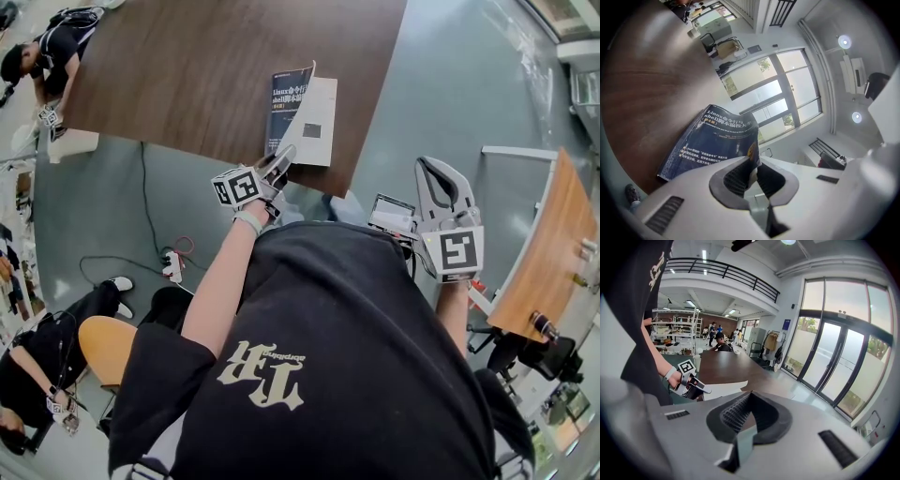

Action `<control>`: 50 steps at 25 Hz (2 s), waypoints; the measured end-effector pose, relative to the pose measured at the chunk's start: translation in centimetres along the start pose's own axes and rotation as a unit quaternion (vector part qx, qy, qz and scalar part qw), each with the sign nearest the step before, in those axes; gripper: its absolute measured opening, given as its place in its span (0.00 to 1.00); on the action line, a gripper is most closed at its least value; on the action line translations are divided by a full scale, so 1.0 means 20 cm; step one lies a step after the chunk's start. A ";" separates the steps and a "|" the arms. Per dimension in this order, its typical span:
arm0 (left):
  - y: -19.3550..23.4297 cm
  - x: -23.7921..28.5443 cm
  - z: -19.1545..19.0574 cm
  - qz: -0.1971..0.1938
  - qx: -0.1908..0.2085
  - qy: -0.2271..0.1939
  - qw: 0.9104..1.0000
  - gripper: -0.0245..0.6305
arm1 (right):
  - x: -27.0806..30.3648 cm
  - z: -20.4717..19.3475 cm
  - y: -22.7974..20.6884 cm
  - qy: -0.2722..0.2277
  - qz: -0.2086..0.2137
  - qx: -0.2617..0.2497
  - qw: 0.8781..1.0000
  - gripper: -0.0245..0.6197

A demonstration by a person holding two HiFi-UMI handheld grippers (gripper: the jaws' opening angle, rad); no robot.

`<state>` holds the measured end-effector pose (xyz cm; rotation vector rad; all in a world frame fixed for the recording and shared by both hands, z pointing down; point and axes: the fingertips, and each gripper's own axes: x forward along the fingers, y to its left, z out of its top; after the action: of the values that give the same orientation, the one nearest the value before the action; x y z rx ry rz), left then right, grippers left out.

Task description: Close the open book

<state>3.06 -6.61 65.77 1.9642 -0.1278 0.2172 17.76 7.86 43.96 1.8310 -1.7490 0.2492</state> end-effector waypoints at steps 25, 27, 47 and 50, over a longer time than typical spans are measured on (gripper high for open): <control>0.08 0.18 -0.19 0.078 0.062 0.114 0.988 0.10 | -0.03 -0.15 -0.23 -0.017 -0.031 0.091 0.995 0.02; 0.12 0.19 -0.21 0.089 0.072 0.128 0.985 0.10 | -0.03 -0.16 -0.24 -0.020 -0.030 0.093 0.995 0.02; 0.17 0.32 -0.33 0.105 0.083 0.188 0.973 0.22 | 0.04 -0.19 -0.35 -0.019 -0.006 0.092 0.996 0.02; 0.19 0.33 -0.35 0.112 0.083 0.190 0.972 0.24 | 0.09 -0.17 -0.35 -0.025 0.009 0.079 0.996 0.02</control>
<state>8.19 -1.64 73.16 2.0332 -0.0822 0.7688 25.47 7.87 45.65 1.9483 -1.8274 0.3618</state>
